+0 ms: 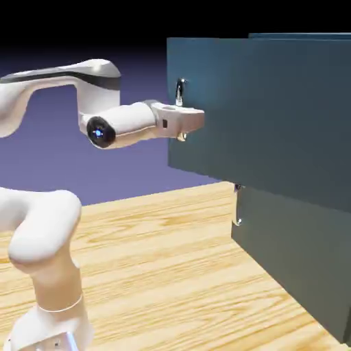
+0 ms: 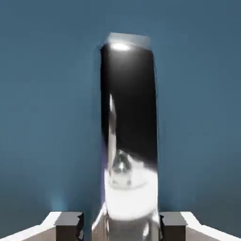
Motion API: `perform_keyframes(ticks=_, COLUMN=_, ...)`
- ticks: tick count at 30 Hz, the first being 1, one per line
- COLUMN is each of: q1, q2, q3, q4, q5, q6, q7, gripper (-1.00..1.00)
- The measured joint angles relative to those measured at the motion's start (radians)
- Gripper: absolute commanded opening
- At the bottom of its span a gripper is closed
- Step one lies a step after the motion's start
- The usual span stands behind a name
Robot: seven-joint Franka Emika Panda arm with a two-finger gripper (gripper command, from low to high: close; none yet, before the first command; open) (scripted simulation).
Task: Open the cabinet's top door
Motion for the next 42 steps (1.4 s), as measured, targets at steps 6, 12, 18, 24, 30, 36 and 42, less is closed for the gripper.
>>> perform_keyframes(ticks=6, q1=0.014, q2=-0.084, q3=-0.217, q4=-0.067, q5=-0.236, q6=-0.143, q7=0.044, gripper=-1.00)
perform_keyframes(ticks=12, q1=-0.010, q2=-0.116, q3=-0.435, q4=-0.083, q5=-0.459, q6=-0.295, q7=0.063, gripper=-1.00)
perform_keyframes(ticks=18, q1=-0.032, q2=-0.087, q3=-0.652, q4=-0.051, q5=-0.670, q6=-0.453, q7=0.058, gripper=-1.00)
perform_keyframes(ticks=24, q1=-0.015, q2=-0.001, q3=-0.870, q4=0.038, q5=-0.868, q6=-0.621, q7=0.033, gripper=-1.00)
perform_keyframes(ticks=30, q1=0.076, q2=0.120, q3=-1.087, q4=0.192, q5=-1.044, q6=-0.801, q7=0.000, gripper=-1.00)
perform_keyframes(ticks=36, q1=0.250, q2=0.236, q3=-1.301, q4=0.401, q5=-1.180, q6=-0.985, q7=-0.027, gripper=-1.00)
perform_keyframes(ticks=42, q1=0.461, q2=0.302, q3=-1.488, q4=0.618, q5=-1.270, q6=-1.144, q7=-0.031, gripper=-1.00)
